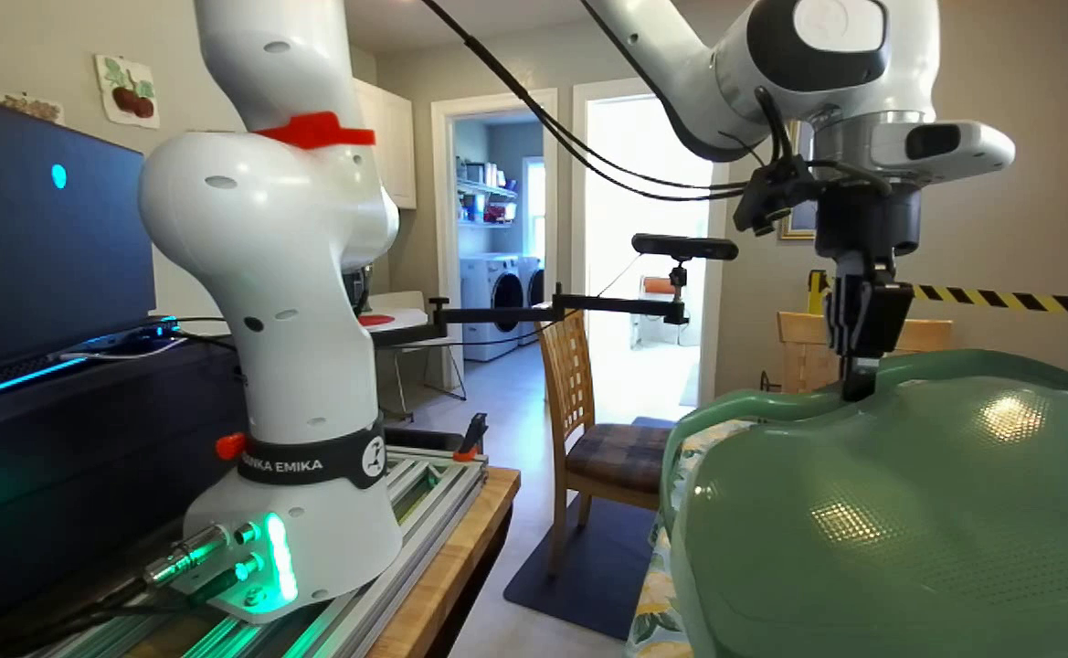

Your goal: Turn the bin around then open it.

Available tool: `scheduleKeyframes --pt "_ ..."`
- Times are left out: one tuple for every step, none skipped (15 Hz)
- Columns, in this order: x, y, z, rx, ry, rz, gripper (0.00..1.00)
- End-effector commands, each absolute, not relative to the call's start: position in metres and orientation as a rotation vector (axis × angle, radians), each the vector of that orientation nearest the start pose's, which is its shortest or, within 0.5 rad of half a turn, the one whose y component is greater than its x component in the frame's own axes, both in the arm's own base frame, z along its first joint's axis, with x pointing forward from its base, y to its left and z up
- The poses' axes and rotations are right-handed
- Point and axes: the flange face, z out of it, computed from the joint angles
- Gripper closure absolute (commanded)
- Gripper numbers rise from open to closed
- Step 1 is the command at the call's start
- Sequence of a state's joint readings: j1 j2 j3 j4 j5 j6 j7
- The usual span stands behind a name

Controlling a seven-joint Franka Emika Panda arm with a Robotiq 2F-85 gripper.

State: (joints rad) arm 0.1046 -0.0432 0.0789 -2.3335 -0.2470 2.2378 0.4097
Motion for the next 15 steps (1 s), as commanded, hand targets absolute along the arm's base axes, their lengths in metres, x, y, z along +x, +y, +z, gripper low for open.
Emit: scheduleKeyframes --pt "0.481 0.057 0.382 -3.254 0.165 0.026 0.97" --pt "0.481 0.050 0.385 -3.211 0.192 0.058 0.97" --pt "0.481 0.044 0.387 -3.165 0.208 0.093 0.97" --pt "0.481 0.036 0.391 -3.113 0.231 0.107 0.97" --pt "0.481 0.030 0.393 -3.065 0.247 0.121 0.97" --pt "0.481 0.023 0.395 -3.021 0.271 0.130 0.97" --pt "0.480 0.017 0.397 -2.977 0.296 0.134 0.97" --pt "0.480 0.010 0.400 -2.943 0.332 0.114 0.97" --pt "0.479 0.004 0.404 -2.913 0.366 0.092 0.97" --pt "0.477 -0.002 0.408 -2.877 0.408 0.057 0.97" --pt "0.475 -0.008 0.411 -2.837 0.455 0.028 0.97" --pt "0.474 -0.014 0.414 -2.798 0.498 0.009 0.97" --pt "0.474 -0.019 0.416 -2.765 0.522 0.004 0.97" --pt "0.473 -0.022 0.418 -2.745 0.527 0.000 0.97" --pt "0.471 -0.020 0.422 -2.750 0.477 -0.004 0.97"
